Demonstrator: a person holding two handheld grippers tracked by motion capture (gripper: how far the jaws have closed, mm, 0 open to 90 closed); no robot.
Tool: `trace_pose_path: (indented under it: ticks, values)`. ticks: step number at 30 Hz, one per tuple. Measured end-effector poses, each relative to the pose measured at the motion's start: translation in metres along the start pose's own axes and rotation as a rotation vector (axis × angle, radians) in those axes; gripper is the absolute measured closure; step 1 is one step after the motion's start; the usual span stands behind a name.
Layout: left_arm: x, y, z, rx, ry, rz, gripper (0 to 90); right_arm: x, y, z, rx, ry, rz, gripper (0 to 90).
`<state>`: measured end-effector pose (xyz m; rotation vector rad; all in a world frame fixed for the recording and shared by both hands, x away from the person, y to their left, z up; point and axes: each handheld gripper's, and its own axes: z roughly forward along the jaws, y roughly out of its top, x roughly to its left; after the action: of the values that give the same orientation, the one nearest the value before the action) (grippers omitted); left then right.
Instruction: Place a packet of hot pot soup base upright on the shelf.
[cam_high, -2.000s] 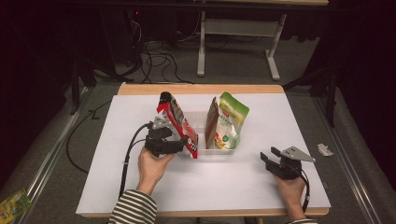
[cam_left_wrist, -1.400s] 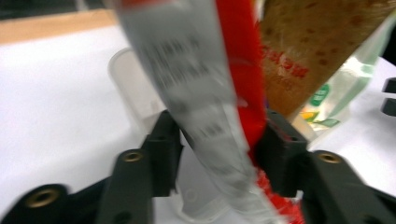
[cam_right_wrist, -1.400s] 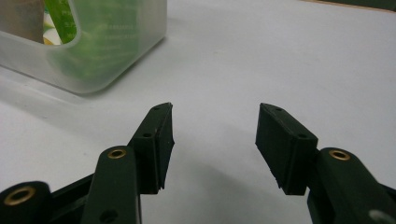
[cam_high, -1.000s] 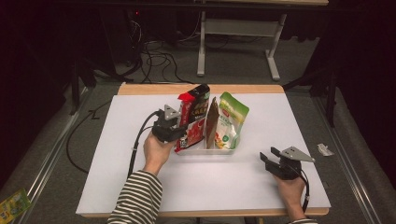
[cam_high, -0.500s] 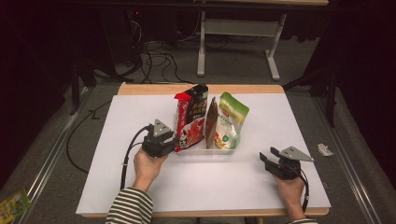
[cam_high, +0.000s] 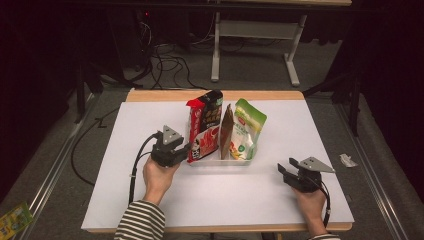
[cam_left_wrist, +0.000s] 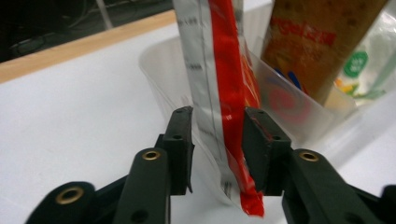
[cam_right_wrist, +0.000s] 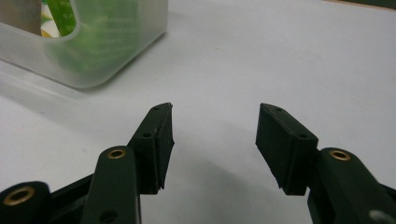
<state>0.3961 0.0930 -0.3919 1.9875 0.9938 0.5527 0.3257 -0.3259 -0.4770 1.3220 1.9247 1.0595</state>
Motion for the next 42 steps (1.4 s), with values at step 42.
trace_pose_path:
  ticks: [42]
  values:
    - [0.018,-0.037,-0.027,-0.143,-0.043,-0.096,46.4,0.0,0.0,0.001,-0.004,0.0,-0.015,46.3]
